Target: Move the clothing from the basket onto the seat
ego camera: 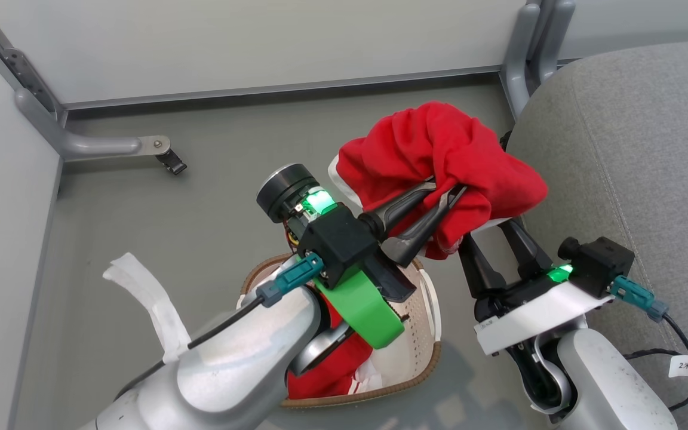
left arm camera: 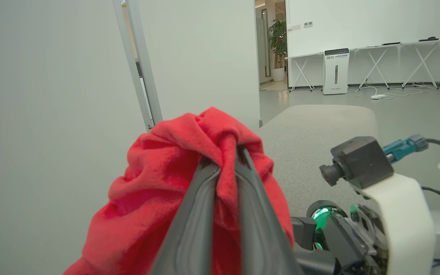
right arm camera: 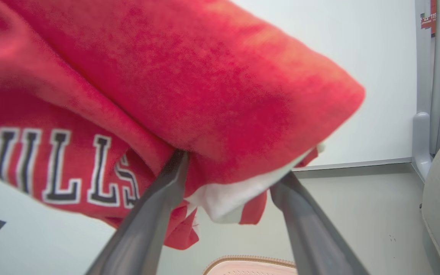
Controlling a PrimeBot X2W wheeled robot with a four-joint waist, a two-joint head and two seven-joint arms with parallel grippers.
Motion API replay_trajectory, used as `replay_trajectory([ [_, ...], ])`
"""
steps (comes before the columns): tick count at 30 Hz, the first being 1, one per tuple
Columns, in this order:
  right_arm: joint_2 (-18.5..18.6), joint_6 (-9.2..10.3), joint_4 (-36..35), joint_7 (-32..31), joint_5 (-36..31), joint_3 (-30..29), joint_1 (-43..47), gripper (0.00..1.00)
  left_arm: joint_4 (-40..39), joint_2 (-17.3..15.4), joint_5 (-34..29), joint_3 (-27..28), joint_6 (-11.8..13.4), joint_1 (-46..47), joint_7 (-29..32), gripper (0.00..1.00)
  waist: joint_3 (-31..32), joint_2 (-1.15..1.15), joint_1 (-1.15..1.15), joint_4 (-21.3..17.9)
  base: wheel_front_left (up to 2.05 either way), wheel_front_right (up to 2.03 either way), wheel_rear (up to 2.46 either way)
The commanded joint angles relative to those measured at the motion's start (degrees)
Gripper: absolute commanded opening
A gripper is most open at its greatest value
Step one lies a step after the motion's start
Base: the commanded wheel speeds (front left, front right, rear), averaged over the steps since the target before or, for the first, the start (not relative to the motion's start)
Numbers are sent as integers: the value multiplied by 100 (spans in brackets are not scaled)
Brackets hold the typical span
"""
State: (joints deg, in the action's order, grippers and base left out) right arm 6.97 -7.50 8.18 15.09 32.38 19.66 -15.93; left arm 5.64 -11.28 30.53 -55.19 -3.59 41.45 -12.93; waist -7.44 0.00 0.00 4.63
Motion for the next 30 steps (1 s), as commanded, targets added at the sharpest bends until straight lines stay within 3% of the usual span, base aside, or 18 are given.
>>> replay_trajectory([
  [1,64,2,-19,12,58,30,-66,100,20,-21,15,16,-37,-31,-27,0,-7,0,0,-1,0,0,0],
  [4,117,2,-19,12,119,108,-121,100,76,-20,33,20,-43,-3,-44,0,-9,0,0,-3,0,0,0],
  [6,154,2,-18,12,122,138,-137,0,100,-10,40,18,-44,8,-46,0,-10,0,0,-5,0,0,0],
  [30,89,2,-159,12,8,76,-72,0,276,-38,-8,29,20,125,-131,0,-200,0,0,-52,0,0,0],
])
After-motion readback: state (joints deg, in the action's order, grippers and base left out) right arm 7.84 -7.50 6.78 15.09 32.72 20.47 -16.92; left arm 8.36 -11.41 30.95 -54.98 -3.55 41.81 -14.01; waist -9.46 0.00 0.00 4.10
